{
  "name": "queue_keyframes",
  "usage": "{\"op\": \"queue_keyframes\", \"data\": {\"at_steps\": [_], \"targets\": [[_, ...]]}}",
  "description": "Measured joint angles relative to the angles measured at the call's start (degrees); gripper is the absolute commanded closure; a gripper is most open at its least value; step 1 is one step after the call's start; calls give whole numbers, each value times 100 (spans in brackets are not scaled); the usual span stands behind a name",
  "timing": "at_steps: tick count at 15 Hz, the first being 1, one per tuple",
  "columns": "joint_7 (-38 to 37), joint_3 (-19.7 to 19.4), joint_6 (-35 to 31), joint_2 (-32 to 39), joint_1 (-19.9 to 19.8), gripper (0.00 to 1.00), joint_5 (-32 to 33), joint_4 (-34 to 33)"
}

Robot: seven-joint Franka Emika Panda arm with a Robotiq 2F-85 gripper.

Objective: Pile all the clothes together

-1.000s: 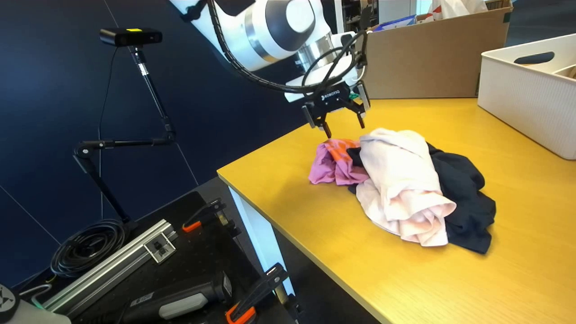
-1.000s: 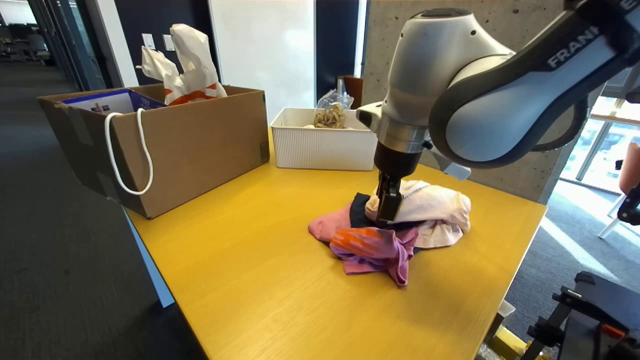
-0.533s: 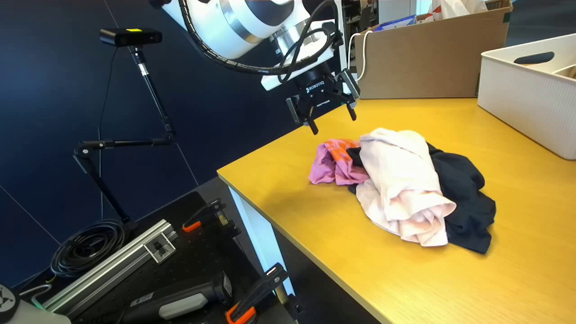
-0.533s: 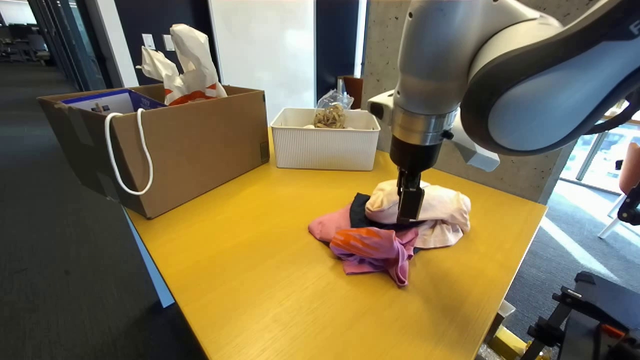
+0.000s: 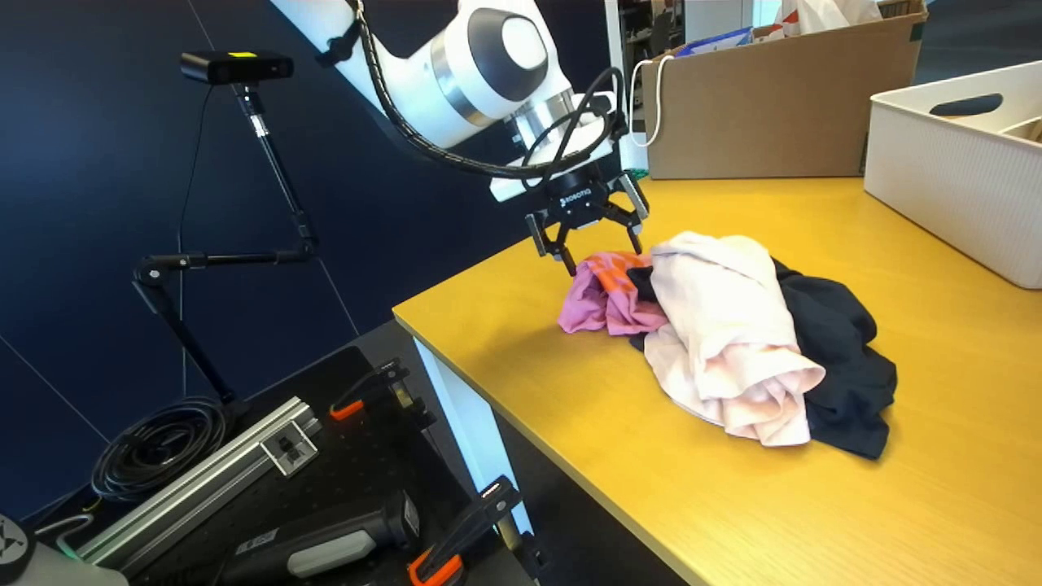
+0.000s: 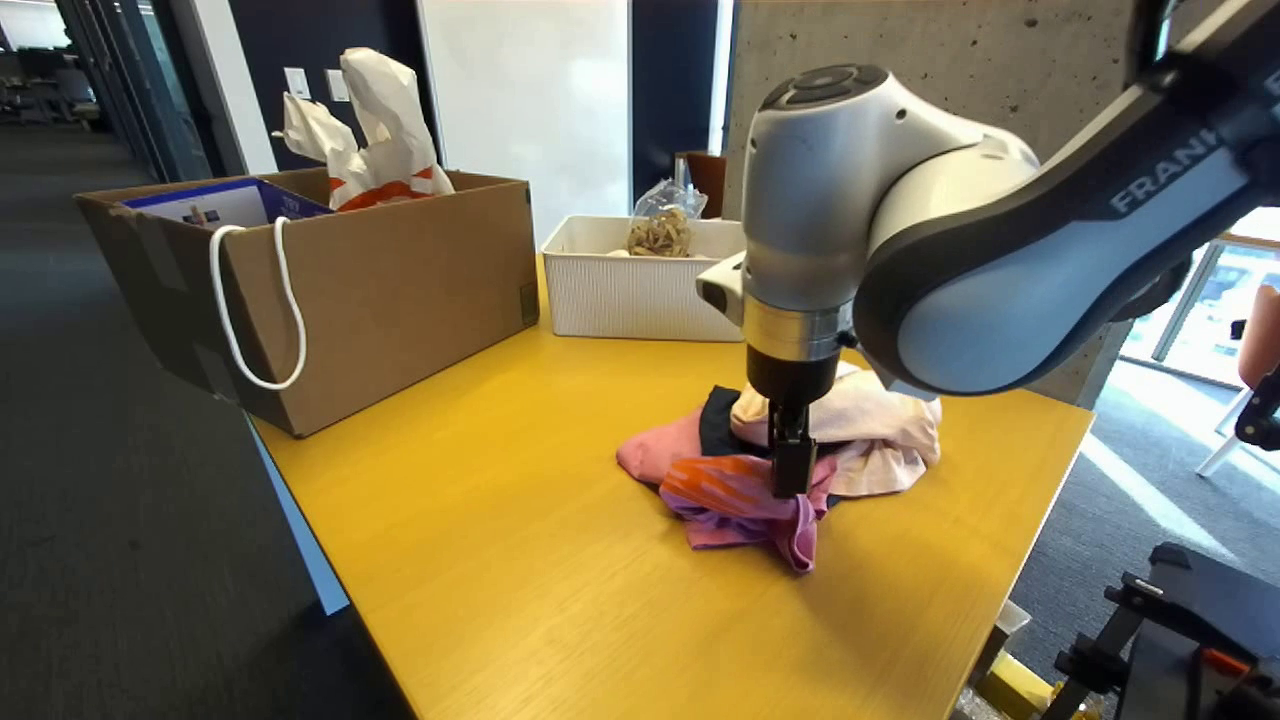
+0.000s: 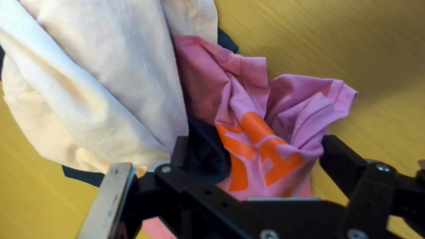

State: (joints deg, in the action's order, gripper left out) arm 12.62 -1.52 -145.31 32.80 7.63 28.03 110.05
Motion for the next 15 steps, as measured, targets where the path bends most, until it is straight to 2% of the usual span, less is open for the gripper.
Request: {"op": "queue_keyframes", "data": {"at_steps": [1, 5, 10, 12, 15], "targets": [[70, 3, 14, 171, -1, 26, -6, -140], [336, 5, 39, 748, -1, 58, -6, -633], [450, 47, 216, 1003, 13, 95, -6, -968], [450, 56, 237, 995, 76, 100, -5, -1000], [327, 56, 243, 866, 210, 97, -5, -983]]}}
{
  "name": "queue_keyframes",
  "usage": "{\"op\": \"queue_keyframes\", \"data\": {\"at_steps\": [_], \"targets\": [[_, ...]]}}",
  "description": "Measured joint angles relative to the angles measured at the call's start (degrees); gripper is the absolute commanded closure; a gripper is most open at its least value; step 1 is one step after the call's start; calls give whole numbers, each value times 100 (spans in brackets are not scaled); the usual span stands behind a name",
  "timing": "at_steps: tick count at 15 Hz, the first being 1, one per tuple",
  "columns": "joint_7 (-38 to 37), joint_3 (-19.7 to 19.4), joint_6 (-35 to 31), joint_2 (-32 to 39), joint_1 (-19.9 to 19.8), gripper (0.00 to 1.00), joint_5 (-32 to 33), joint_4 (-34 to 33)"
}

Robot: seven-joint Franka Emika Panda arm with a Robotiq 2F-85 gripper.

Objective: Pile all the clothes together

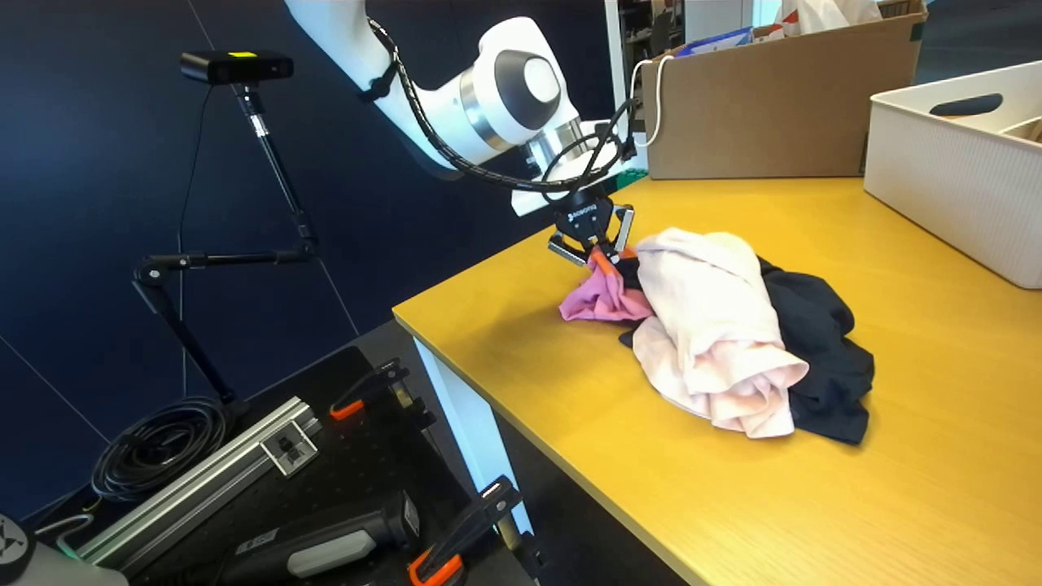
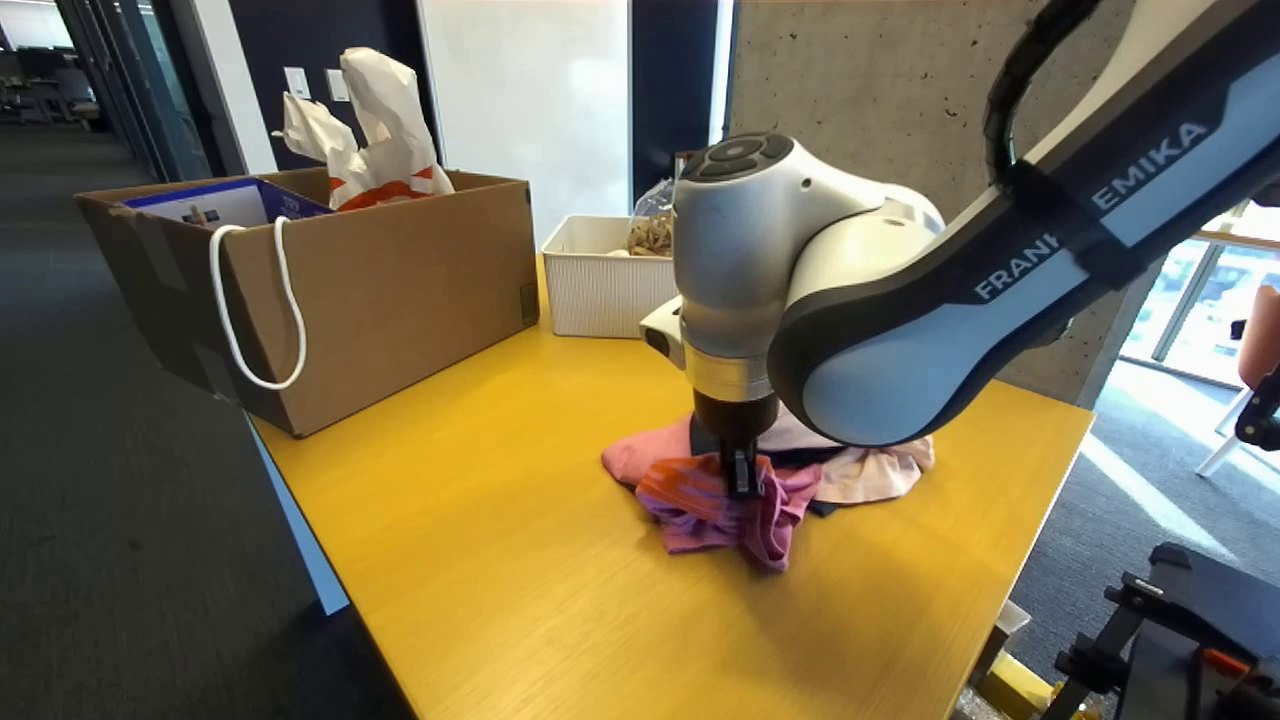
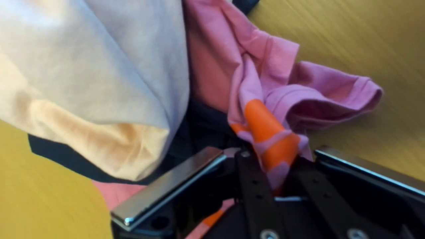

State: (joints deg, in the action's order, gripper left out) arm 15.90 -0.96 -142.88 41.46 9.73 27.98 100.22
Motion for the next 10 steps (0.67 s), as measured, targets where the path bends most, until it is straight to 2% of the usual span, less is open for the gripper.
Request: {"op": "queue_keyframes", "data": {"at_steps": [4, 10], "targets": [[-352, -30, 61, -584, 100, 97, 3, 243], [-1049, -279, 557, -2002, 50, 97, 74, 1257]]}}
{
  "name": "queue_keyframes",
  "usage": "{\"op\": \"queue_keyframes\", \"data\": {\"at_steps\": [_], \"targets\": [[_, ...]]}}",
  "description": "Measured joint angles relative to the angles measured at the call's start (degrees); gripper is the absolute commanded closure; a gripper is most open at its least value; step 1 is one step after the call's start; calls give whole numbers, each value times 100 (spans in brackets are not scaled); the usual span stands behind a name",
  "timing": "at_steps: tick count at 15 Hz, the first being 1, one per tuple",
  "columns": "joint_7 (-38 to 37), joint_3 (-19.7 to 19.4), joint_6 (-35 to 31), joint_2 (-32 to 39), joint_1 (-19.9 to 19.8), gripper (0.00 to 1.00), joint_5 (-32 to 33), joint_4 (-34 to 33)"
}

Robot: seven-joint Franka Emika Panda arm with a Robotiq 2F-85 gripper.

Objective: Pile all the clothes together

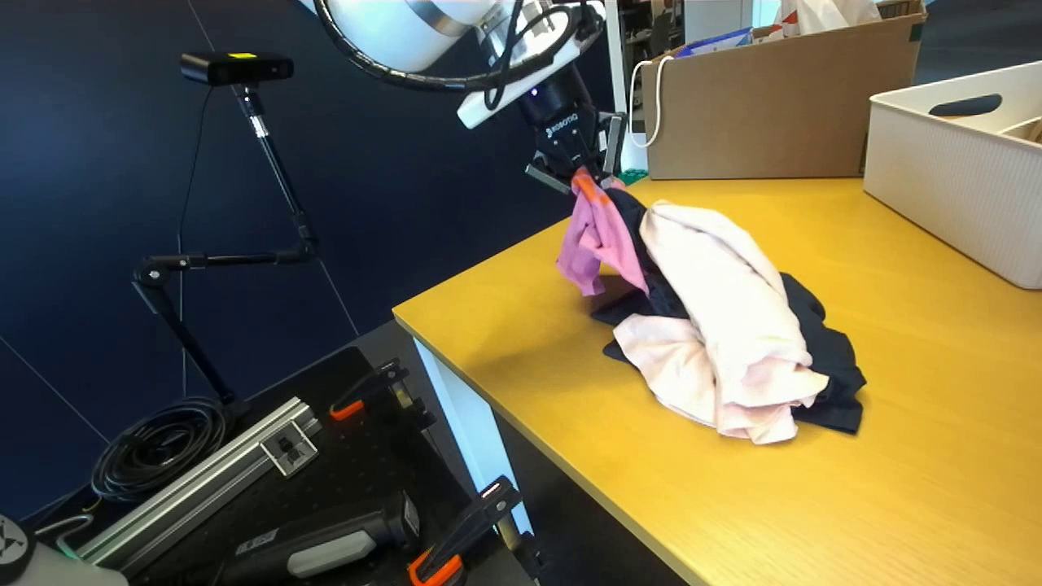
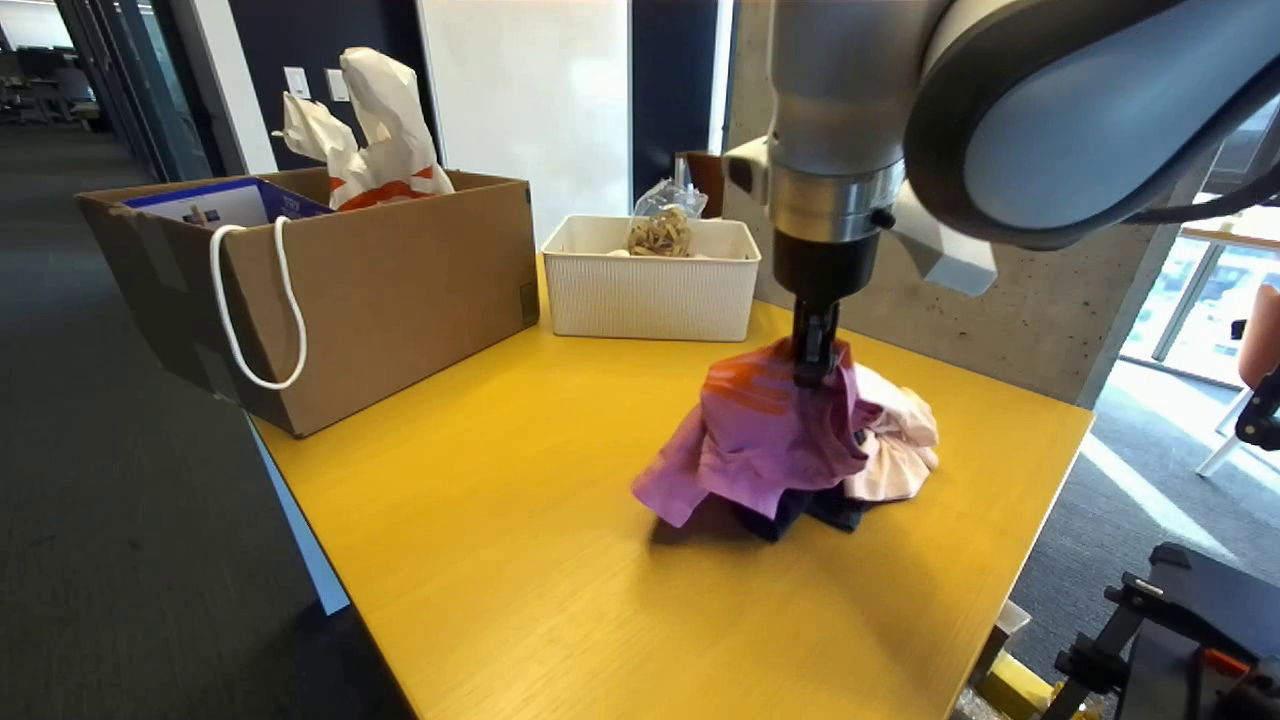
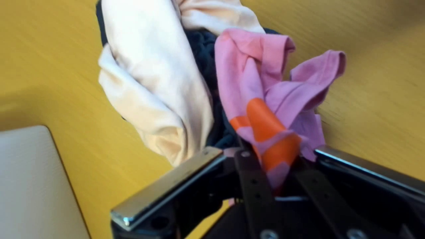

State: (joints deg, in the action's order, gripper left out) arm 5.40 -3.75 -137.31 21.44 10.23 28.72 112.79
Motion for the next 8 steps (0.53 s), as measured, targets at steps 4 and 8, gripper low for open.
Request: {"op": "queue_keyframes", "data": {"at_steps": [4, 8], "targets": [[-283, -178, 328, -660, -377, 97, 4, 411], [-360, -382, 445, -716, -940, 97, 1, 427]]}}
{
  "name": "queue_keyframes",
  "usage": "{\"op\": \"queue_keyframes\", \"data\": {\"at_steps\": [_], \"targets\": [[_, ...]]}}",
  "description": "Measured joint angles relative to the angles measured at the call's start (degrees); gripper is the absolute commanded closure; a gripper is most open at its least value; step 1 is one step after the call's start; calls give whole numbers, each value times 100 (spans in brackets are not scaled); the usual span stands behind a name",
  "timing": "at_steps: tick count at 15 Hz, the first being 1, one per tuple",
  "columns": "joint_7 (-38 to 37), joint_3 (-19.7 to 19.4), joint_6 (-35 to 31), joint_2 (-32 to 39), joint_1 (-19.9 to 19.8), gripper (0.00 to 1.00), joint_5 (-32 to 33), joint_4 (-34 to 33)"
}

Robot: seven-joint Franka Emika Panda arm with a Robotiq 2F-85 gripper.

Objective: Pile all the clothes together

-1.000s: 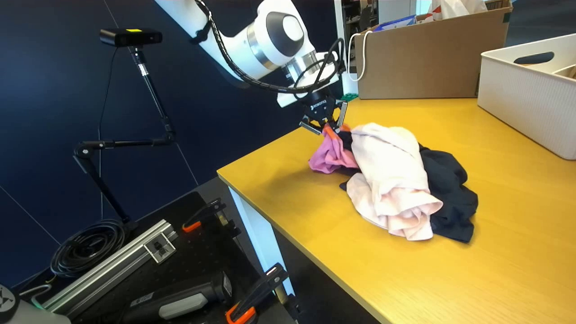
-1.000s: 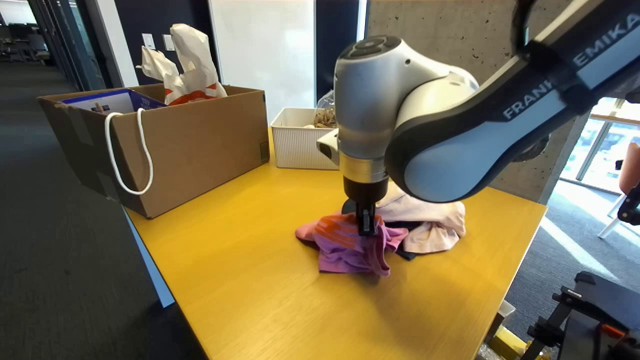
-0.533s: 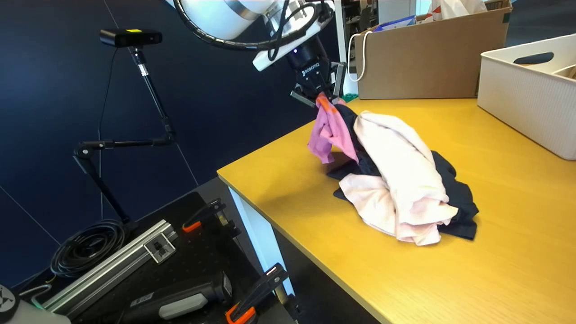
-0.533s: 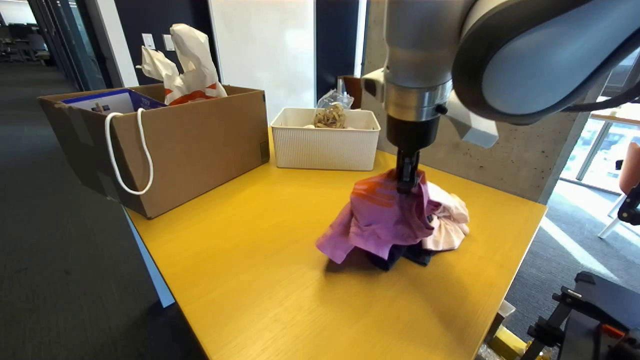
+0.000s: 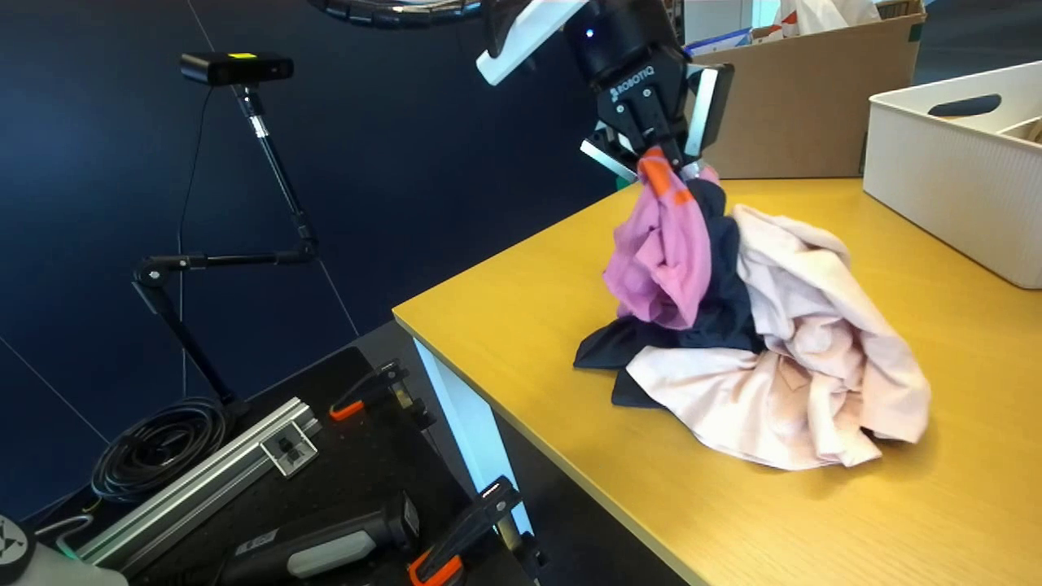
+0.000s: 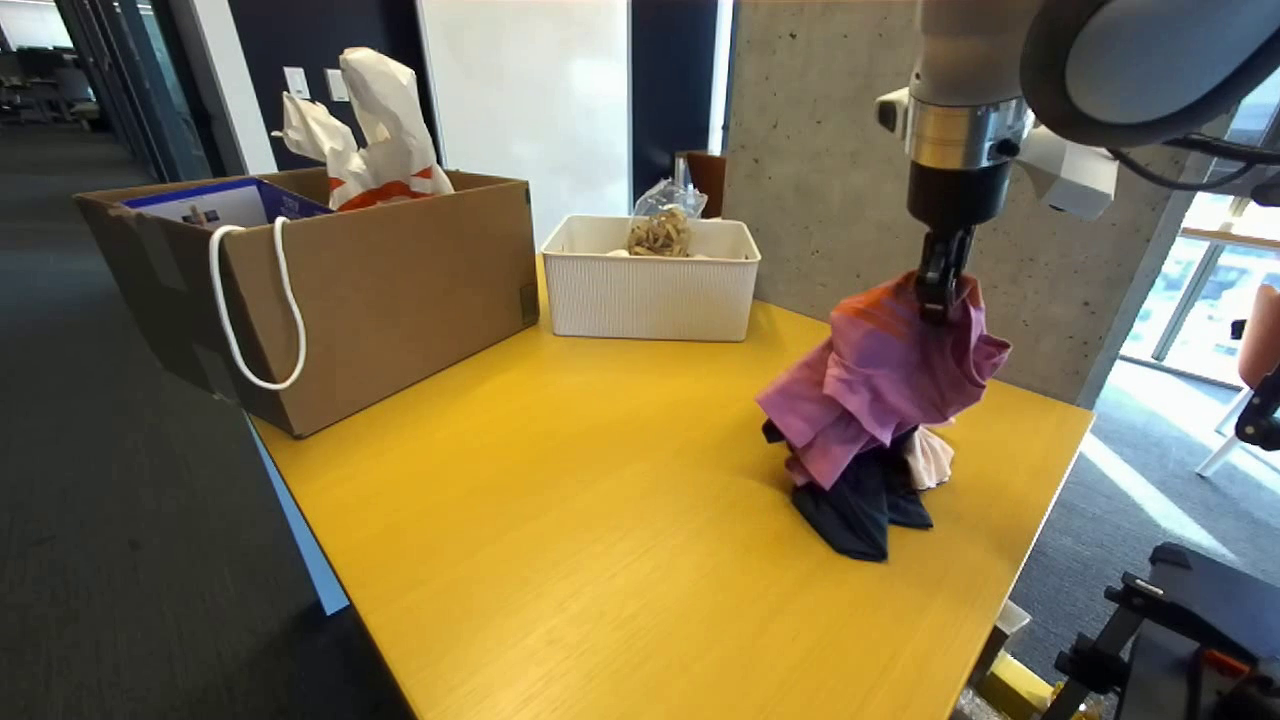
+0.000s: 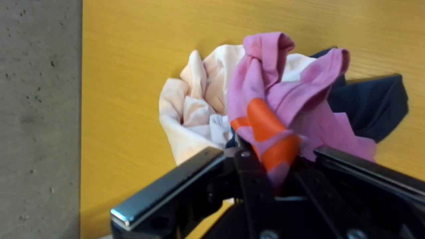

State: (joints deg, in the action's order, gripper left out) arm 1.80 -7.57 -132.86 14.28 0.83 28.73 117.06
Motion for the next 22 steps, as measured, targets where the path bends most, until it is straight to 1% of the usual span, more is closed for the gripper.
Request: {"op": "queue_keyframes", "data": {"at_steps": [2, 4, 8, 9, 10, 11, 13, 16, 19, 22], "targets": [[1, -87, 21, 158, -235, 97, -7, -57], [3, -116, 18, 515, -401, 97, -11, -268], [3, -117, 14, 1606, -482, 97, -57, -1071], [3, -116, 14, 1872, -481, 82, -60, -1286], [10, -115, 6, 2101, -479, 64, -60, -1481], [21, -109, -9, 2296, -472, 59, -60, -1651], [57, -96, -17, 2431, -428, 44, -60, -1752], [60, -98, -19, 2184, -313, 21, -54, -1515], [52, -100, -52, 1546, -222, 1, -46, -949], [108, -107, -115, 964, -227, 0, 10, -555]]}}
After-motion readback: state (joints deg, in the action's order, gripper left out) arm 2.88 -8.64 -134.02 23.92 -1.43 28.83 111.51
